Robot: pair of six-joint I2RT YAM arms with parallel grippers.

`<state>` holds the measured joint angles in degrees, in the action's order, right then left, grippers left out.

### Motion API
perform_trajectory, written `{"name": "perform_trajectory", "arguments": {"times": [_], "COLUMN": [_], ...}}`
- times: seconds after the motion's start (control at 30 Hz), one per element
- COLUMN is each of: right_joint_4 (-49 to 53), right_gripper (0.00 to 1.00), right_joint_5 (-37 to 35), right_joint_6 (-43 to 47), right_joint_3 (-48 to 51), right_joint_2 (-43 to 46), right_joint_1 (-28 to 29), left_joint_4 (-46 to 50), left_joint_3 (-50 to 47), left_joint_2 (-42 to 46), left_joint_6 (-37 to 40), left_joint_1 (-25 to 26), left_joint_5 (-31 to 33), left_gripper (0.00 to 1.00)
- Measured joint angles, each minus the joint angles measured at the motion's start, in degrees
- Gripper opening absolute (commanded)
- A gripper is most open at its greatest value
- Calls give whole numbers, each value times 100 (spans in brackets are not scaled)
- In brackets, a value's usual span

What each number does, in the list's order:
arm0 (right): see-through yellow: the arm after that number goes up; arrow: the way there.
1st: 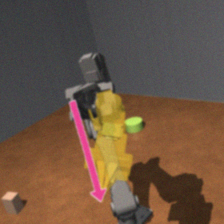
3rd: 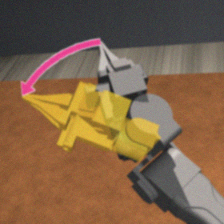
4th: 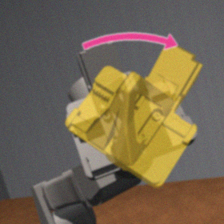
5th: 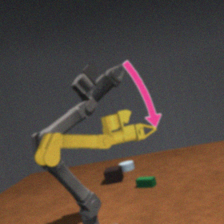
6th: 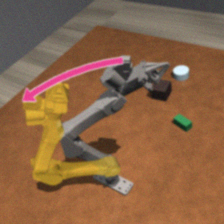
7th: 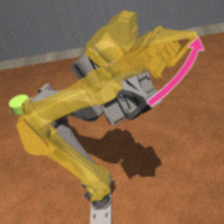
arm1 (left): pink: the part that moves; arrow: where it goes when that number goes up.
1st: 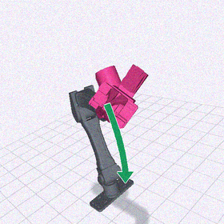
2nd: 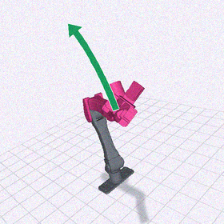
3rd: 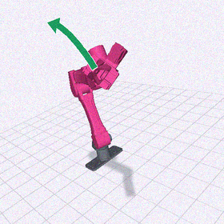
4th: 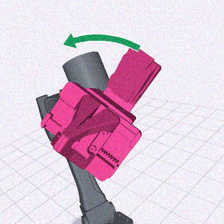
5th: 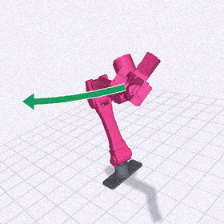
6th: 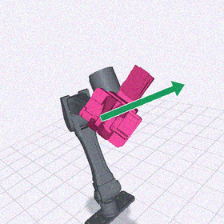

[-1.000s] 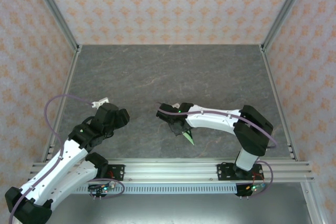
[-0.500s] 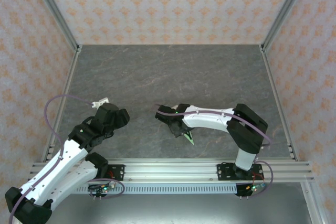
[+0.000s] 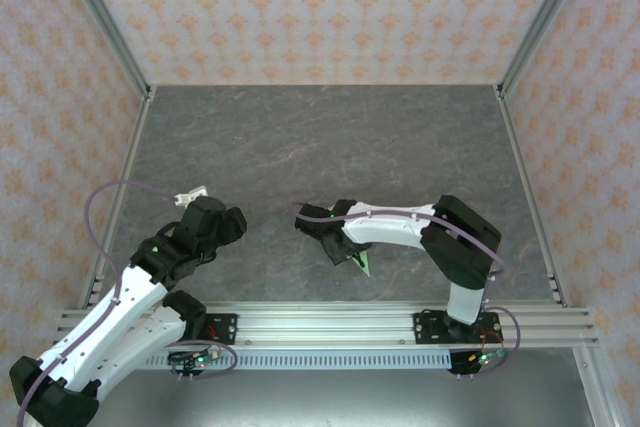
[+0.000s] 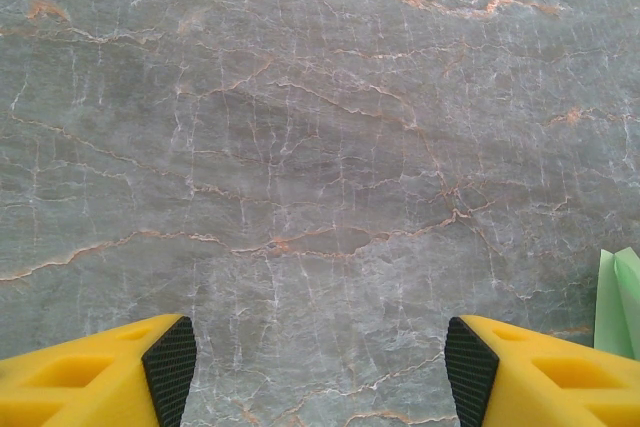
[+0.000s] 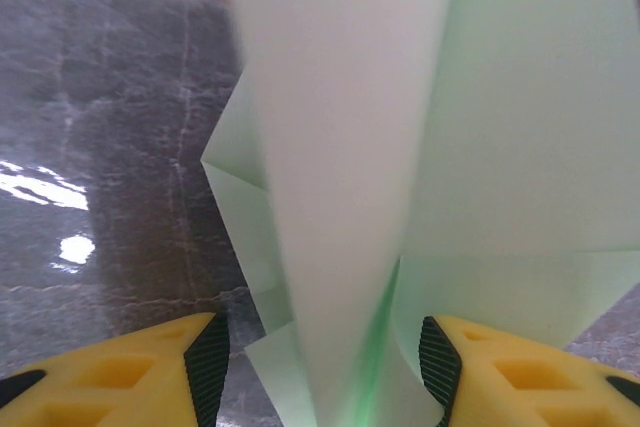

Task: Fold a paper plane with a square sheet of paper (fold left side to right side)
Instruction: Pick up the paper plane at the center of the table.

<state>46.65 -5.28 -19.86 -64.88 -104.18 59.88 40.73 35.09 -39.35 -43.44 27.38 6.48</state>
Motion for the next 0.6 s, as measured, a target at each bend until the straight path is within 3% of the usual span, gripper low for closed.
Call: {"name": "perform_trajectory", "arguments": {"times": [0.43, 0.6], "right_joint_4": [101, 144], "right_gripper": [41, 40], "right_joint_5": [-216, -271], "right_joint_6": [13, 24], "right_joint_3": [0, 0], "right_joint_2": [22, 85], "right_joint_1": [-7, -55], "left_joint_4": [-2, -2], "left_joint_3": [0, 0], "left_joint_2": [0, -2], "left_joint_6": [0, 0], "left_joint_1": [0, 0], "left_joint_5": [0, 0], "left_gripper": [70, 70]}}
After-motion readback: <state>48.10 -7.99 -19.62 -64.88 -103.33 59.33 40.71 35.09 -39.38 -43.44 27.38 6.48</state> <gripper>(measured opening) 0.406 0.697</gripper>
